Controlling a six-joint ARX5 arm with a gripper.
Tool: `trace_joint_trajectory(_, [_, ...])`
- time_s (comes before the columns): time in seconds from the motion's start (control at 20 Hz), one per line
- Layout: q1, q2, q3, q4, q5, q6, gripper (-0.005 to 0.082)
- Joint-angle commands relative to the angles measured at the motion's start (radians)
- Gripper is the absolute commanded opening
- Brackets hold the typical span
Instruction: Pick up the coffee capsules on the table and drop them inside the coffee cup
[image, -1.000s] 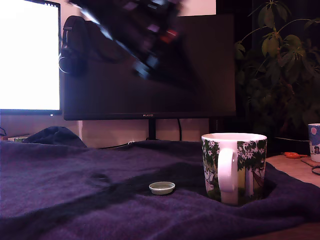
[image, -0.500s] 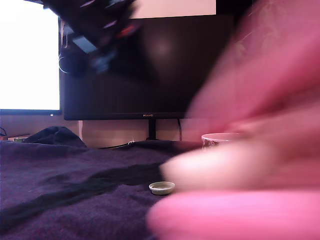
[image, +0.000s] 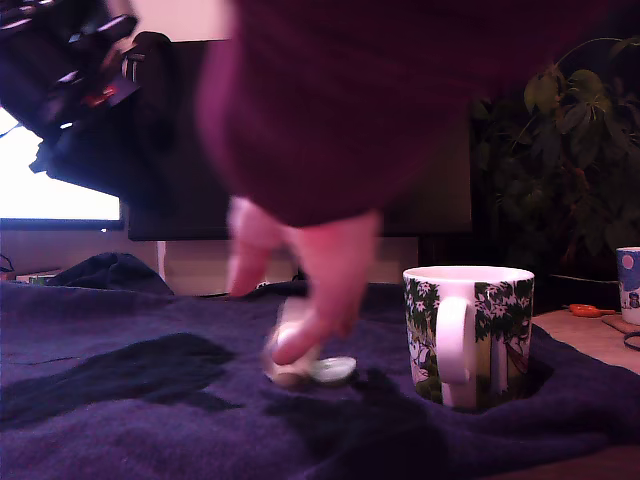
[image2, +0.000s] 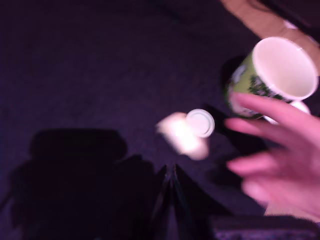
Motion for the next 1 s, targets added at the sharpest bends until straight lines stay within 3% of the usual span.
trace_joint_trajectory(0.0, [0.001,-0.005,-0.035,0.011,-0.016,-0.003,-0.0019])
trace_joint_trajectory(0.25, [0.001,-0.007,-0.082,0.078,-0.027,-0.006,-0.0019])
trace_joint_trajectory(0.3, [0.001,-0.007,-0.089,0.09,-0.026,-0.026,-0.0019])
trace_joint_trajectory(0.65, [-0.006,-0.006,-0.088,0.138,0.004,-0.049,-0.0018])
trace_joint_trajectory(0.75, [-0.007,-0.006,-0.084,0.159,0.013,-0.066,-0.0012])
trace_joint_trajectory(0.8, [-0.014,-0.006,-0.084,0.16,0.016,-0.121,0.0002])
trace_joint_trajectory(0.95, [-0.061,-0.007,-0.088,0.159,-0.011,-0.14,0.0078])
